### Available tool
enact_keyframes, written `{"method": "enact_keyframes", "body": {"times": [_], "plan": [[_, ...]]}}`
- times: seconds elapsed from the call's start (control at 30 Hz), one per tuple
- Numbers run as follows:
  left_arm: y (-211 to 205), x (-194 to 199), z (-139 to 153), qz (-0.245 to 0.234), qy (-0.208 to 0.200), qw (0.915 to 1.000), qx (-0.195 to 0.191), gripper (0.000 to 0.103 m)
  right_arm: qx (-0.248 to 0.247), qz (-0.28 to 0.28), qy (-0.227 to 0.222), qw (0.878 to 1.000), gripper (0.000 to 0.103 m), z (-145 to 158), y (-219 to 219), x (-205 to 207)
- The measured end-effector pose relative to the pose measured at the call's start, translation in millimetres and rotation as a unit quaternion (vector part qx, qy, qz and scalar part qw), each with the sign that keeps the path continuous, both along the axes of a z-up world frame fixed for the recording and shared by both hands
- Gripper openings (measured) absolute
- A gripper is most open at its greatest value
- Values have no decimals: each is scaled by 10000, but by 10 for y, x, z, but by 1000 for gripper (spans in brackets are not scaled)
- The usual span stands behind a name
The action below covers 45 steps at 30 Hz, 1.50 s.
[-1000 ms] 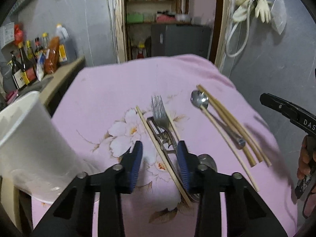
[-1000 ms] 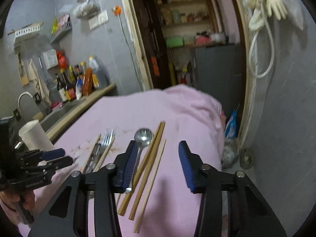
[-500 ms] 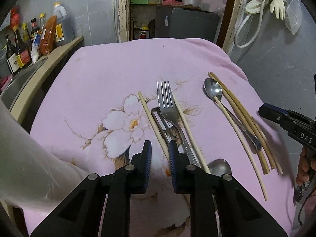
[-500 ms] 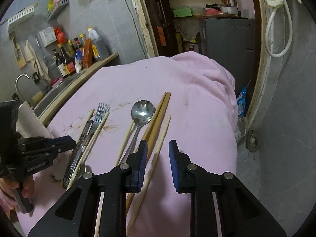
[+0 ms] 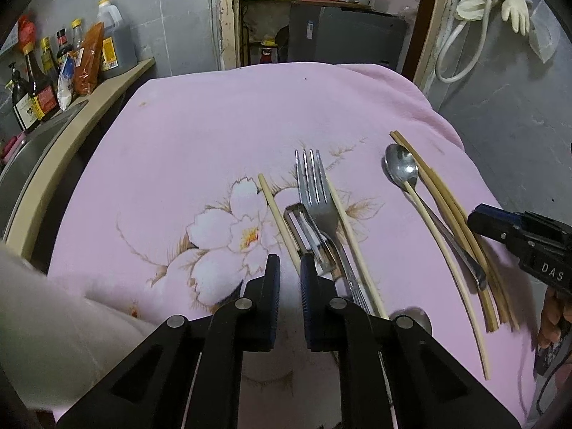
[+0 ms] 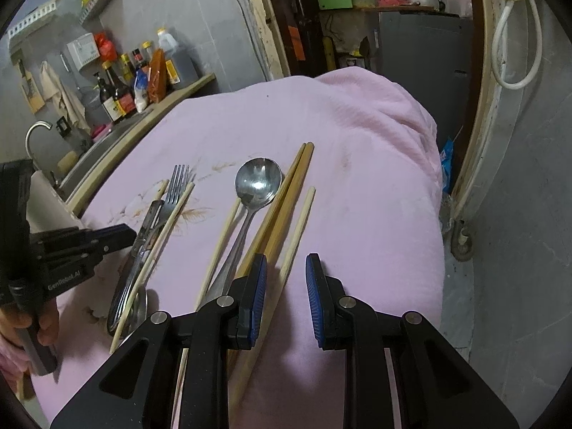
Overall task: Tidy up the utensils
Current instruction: 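Move the right tool over the chopsticks while the left tool approaches the utensil row, then grasp one wooden chopstick with the right tool while the left tool grasps another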
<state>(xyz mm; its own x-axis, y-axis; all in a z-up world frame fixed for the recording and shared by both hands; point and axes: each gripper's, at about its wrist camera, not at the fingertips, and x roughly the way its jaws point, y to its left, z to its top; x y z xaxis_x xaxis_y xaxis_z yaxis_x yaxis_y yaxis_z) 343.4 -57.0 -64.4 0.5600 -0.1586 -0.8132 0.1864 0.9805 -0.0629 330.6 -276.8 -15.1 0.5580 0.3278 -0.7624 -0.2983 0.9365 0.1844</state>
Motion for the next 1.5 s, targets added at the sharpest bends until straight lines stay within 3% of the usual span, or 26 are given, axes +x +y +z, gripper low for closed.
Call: {"method": "enact_keyframes", "body": {"times": [0.4,0.6,0.77,0.83,0.9,1.1,1.3,1.5], "plan": [[-38,150,-73,-88,326,9994,-104,9,-462,-34,157,9988,17,-59,84,192],[-63,184,-74,-63,449,9990,-65,9,-682,34,282,9973,20,-84,134,224],[-29,223,-64,-25,586,9981,-208,9,-1142,128,389,9926,20,-81,257,264],[-30,222,-54,35,622,9977,-250,8,-1081,-66,484,9929,17,-74,245,287],[-11,197,-41,126,607,9974,-356,5,-1064,-283,473,9928,8,-75,226,293],[55,-53,28,201,536,9956,-745,2,-425,-642,511,9957,3,-22,75,134],[30,-483,216,-30,-77,9960,-891,2,-54,-558,-131,9983,3,143,81,-320],[23,-841,496,-212,-1162,9865,-1136,2,164,-435,-1481,9879,3,436,257,-829]]}}
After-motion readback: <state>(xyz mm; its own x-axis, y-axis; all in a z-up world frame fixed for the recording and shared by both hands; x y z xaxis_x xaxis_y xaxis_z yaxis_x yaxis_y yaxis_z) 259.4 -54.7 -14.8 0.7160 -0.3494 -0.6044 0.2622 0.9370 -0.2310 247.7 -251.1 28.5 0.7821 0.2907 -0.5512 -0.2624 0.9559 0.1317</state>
